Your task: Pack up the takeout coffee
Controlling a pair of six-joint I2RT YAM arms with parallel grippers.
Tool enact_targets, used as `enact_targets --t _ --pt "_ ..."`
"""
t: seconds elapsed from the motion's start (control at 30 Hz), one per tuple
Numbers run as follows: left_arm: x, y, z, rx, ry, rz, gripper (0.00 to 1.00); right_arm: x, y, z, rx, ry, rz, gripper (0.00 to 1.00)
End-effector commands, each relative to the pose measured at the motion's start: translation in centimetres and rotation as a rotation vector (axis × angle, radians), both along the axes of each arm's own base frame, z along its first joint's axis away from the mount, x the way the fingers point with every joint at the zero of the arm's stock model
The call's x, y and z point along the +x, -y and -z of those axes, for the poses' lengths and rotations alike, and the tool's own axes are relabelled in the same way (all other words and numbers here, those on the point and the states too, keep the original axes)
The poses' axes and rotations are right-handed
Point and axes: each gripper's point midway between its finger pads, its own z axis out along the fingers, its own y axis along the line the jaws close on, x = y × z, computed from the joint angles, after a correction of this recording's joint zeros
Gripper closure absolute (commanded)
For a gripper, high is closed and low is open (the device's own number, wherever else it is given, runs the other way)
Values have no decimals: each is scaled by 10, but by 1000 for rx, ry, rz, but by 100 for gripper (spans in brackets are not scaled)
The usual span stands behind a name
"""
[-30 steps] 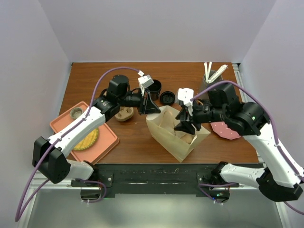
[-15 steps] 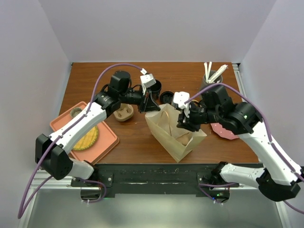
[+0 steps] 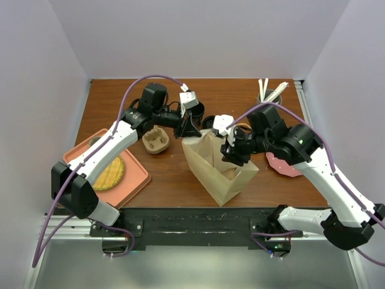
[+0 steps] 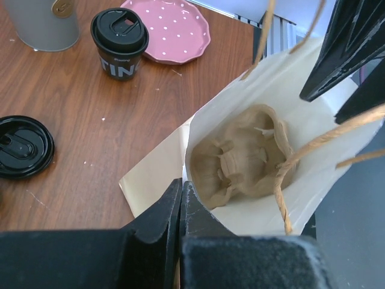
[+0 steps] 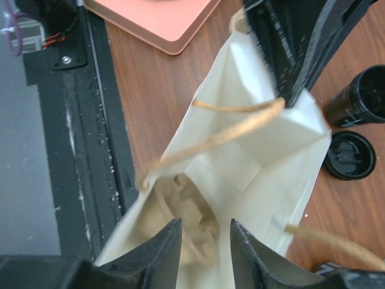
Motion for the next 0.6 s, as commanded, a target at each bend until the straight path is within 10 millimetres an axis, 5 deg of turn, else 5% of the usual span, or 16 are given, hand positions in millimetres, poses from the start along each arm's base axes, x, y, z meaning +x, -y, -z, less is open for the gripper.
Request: enact_targets --t 0.0,0.13,0.3,0.57 --pt "4 2 -22 -36 59 26 100 -15 32 19 -214 210 -370 57" --pt "7 11 -39 -100 38 18 98 -15 35 21 -234 229 -377 57" --pt "12 12 -53 -155 11 -49 75 -5 37 5 -242 305 -344 57" --pt "54 -24 -78 -209 -101 -580 58 3 30 7 -266 306 -360 56"
